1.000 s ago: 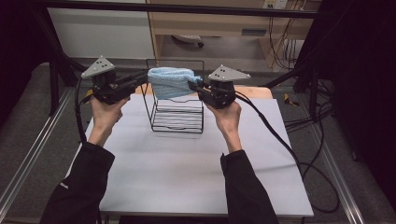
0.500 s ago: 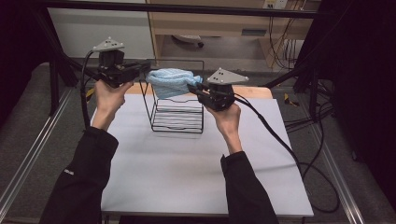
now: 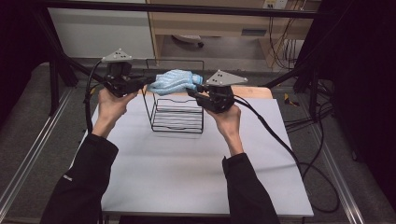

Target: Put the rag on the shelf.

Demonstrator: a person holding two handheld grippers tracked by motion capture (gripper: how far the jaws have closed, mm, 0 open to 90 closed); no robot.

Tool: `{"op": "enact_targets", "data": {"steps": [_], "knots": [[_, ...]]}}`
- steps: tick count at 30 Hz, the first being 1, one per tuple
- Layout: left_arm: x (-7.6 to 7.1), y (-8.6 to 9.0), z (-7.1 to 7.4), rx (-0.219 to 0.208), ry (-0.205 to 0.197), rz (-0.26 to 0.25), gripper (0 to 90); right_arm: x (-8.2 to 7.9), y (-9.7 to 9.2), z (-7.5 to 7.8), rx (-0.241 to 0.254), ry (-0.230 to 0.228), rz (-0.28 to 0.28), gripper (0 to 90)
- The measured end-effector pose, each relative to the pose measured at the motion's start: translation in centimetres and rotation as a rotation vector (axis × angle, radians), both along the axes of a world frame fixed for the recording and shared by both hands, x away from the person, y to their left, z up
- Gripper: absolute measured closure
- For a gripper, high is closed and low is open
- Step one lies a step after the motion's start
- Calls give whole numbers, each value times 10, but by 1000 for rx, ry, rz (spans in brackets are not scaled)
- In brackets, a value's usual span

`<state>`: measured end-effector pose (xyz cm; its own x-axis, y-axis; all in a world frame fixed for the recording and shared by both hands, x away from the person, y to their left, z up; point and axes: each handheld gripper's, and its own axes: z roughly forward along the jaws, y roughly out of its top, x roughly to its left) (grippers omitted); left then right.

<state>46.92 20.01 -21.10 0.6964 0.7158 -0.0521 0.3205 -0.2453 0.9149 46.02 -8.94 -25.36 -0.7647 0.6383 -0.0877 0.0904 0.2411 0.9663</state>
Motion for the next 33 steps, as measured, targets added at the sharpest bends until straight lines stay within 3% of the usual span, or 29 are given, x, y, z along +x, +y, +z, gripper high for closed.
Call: {"op": "enact_targets", "data": {"steps": [9, 13, 15, 18, 26, 29, 33], "knots": [[-6, 1, -16, 6, 10, -17, 892, -8, -4, 4, 27, 66, 23, 412], [-6, 0, -23, 11, 20, -20, 893, -15, -9, 10, 52, 48, 13, 367], [-6, 0, -27, 14, 20, -18, 893, -16, -12, 14, 76, 48, 6, 415], [-6, 0, -30, 13, 19, -19, 894, -15, -11, 15, 82, 49, 10, 593], [-9, 1, -36, 18, 14, -22, 893, -10, 12, 6, 7, 51, 53, 900], [-9, 2, -39, 21, 16, -21, 893, -6, 12, 1, -44, 84, 15, 900], [-7, 0, -44, 22, 20, -15, 893, -1, 4, -7, -37, 116, -14, 900]]}}
